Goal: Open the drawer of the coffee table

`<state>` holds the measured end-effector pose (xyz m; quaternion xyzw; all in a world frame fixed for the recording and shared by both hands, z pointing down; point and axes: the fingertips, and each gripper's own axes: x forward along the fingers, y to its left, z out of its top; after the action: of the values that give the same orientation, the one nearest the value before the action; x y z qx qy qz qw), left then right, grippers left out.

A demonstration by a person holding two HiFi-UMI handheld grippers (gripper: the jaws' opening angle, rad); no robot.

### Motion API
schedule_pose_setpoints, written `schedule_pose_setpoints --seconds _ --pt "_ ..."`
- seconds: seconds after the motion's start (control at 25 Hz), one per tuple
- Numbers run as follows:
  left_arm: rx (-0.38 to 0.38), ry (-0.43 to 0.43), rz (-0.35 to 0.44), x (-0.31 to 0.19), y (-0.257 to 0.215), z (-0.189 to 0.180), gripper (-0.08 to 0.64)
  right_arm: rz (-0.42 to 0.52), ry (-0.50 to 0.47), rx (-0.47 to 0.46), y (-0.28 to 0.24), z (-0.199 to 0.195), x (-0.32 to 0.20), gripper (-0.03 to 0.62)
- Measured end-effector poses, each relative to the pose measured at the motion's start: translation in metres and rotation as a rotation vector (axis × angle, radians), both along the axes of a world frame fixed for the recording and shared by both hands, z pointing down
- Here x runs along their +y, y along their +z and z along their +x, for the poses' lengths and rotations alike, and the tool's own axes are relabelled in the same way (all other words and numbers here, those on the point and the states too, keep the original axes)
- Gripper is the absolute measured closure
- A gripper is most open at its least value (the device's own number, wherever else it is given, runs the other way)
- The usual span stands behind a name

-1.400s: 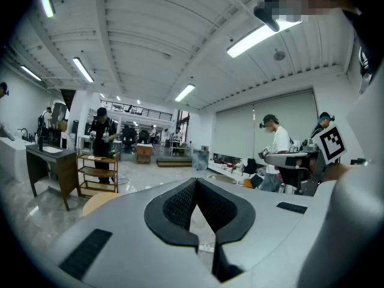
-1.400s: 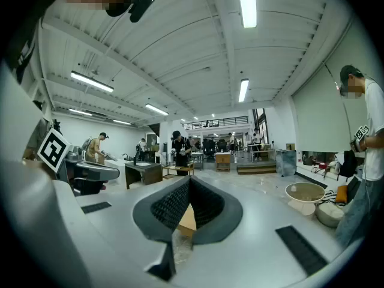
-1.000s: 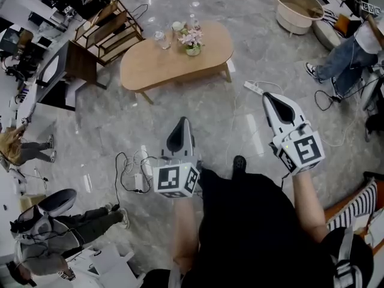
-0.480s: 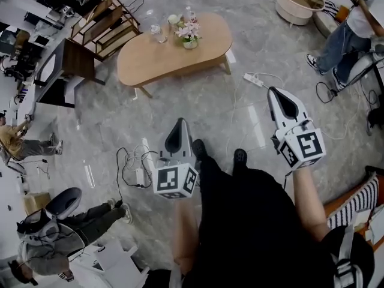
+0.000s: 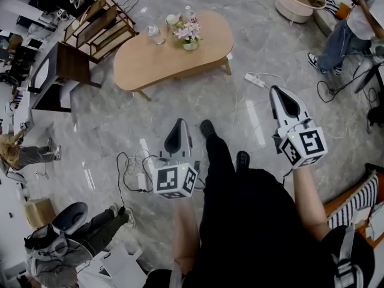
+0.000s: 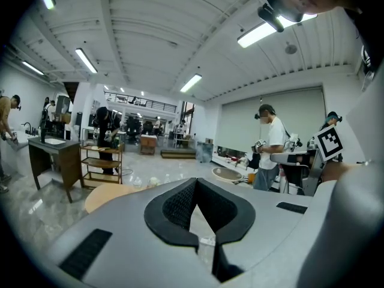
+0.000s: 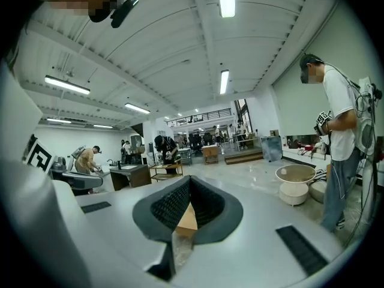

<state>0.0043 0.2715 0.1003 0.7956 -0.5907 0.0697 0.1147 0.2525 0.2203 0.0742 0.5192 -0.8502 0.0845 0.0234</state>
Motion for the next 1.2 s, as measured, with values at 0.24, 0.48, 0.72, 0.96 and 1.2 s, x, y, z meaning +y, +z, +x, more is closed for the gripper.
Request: schedule_pose_setpoints --seconds 0.24,0.48,0.72,0.96,1.2 --pt "0.025 -0.001 0.002 -0.076 -0.001 -0.046 0.547 0.006 0.012 0.029 -0.011 -0.04 -0.071 0.58" --pt "0.036 0.069 0.003 -0.158 -0.006 -0.082 0.546 0.02 0.054 0.053 -0.028 -0.079 -0.145 0.58" --pt "0.04 0.133 -0.019 -0.223 0.018 -0.115 0.547 -0.01 0.089 0.098 -0.012 -0.113 -0.183 0.58" --pt "0.067 0.179 -0.087 -0.246 0.055 -0.124 0.548 -0.144 0.125 0.151 0.038 -0.128 -0.19 0.58" --pt "0.086 0.189 -0.199 -0.257 0.118 -0.123 0.546 -0.241 0.096 0.191 0.092 -0.14 -0.212 0.58"
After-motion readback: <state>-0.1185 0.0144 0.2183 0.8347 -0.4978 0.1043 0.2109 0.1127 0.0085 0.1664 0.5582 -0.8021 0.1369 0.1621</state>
